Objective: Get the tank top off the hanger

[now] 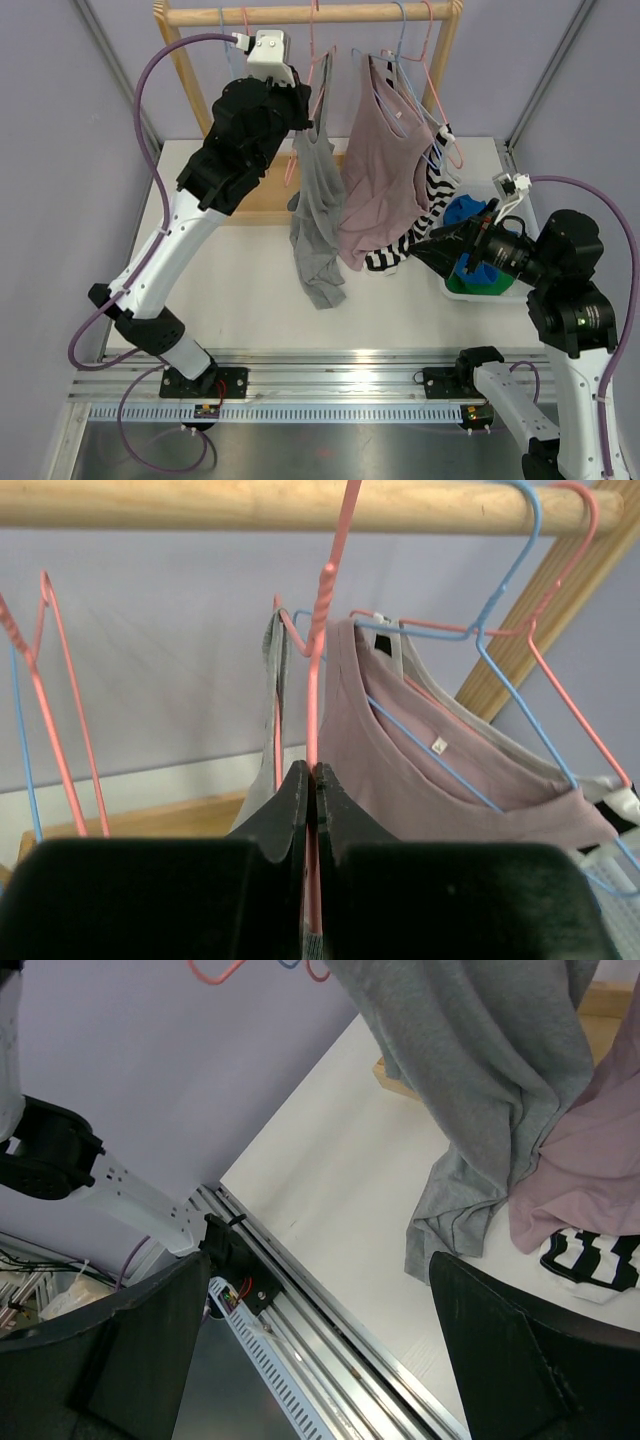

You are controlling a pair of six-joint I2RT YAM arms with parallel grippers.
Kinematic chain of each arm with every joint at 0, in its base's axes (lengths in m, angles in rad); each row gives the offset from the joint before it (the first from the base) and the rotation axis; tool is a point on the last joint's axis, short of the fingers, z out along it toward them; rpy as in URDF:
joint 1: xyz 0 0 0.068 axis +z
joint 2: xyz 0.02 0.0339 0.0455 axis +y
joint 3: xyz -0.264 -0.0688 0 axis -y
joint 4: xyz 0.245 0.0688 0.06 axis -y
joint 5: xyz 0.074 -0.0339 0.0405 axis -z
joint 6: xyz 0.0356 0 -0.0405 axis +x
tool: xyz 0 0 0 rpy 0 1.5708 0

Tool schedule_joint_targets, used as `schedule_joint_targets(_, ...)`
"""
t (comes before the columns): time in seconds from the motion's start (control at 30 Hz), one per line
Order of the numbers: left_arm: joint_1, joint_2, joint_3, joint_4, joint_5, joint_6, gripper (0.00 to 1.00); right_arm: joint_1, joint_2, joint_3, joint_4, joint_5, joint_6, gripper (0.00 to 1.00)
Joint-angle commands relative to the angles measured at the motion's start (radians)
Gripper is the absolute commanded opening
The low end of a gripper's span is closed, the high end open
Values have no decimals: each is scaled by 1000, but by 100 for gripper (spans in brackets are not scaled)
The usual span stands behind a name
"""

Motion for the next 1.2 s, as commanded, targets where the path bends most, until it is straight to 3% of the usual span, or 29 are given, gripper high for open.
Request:
schedule_joint_targets(0.0, 0, -96, -74, 81, 63, -47, 0, 1, 46, 14, 52, 1, -2, 97)
schedule_joint_targets(0.43, 0, -536, -573, 142, 230, -142, 0, 26, 144, -63, 213, 11, 133, 95)
schedule_joint_targets(0.6, 0, -725, -787, 181, 368, -205, 0, 215, 155, -107, 248, 196, 153, 93)
schedule_joint_targets(0.77, 0, -948, -1035, 251, 508, -331, 0, 333, 158, -190, 411, 341, 188, 89)
schedule_joint_targets(0.93, 0, -1123, -1152, 219, 529, -406, 0, 436, 201, -241, 566, 347, 187, 86)
schedule_joint_targets(1.17, 0, -1286, -1238, 144, 568, -491, 0, 652, 321, -170, 583, 577, 64, 76)
